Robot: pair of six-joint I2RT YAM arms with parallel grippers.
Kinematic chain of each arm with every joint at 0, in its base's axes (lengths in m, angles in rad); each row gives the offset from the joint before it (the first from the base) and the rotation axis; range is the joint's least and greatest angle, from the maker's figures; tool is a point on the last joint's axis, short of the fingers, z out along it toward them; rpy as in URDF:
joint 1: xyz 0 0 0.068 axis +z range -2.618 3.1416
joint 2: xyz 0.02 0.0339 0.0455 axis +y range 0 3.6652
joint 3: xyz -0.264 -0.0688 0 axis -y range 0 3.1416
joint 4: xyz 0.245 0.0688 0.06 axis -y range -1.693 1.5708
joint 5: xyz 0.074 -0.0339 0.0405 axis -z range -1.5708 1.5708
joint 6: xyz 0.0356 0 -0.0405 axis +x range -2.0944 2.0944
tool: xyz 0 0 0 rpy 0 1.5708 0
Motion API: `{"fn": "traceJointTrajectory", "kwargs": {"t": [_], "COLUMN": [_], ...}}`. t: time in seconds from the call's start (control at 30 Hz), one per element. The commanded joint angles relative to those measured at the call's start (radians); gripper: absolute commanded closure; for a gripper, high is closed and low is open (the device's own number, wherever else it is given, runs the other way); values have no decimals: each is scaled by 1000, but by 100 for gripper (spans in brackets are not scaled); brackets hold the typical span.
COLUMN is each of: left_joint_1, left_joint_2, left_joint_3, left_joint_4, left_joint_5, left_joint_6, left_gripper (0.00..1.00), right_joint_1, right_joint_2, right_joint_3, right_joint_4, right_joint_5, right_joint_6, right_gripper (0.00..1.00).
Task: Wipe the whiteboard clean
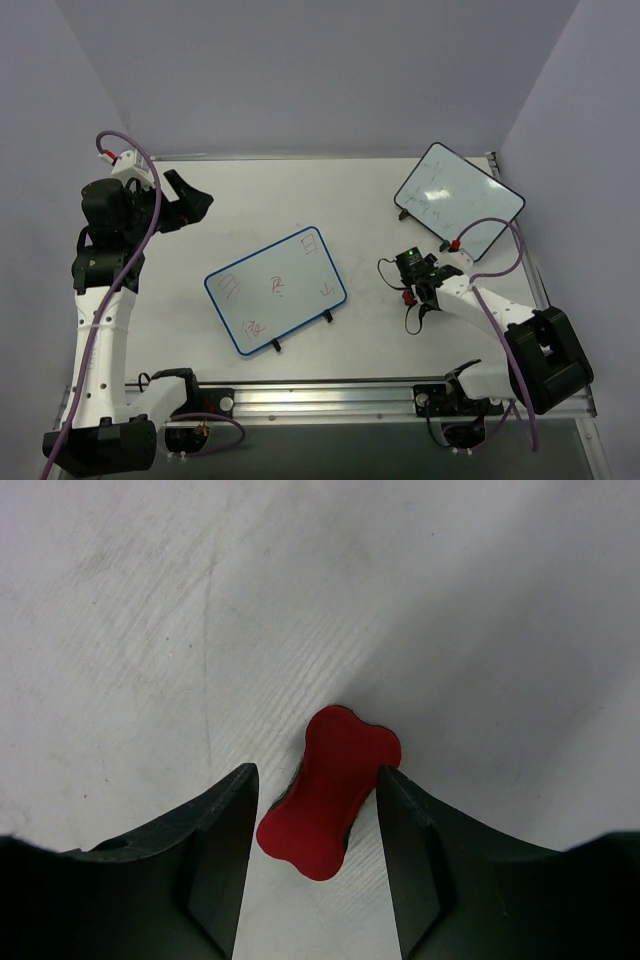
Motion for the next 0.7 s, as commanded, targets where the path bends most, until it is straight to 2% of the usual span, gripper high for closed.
{"fn": "traceJointTrajectory", "kwargs": {"t": [0.0,0.17,0.67], "left_joint_1": [13,19,21], "left_joint_2": [5,16,27], "left_joint_3": [-2,-7,-10], "left_joint_4": [57,66,68], "left_joint_5": [14,34,43], "left_joint_6": [-16,-23,-25], "left_gripper": [6,6,6], "right_joint_1": [1,1,1], "right_joint_2": [-41,-40,9], "right_joint_3": [48,67,47], "right_joint_4": [-101,-153,-127], "right_joint_5": [49,34,-44], "right_joint_6": [40,81,220], "right_gripper": [53,53,52]}}
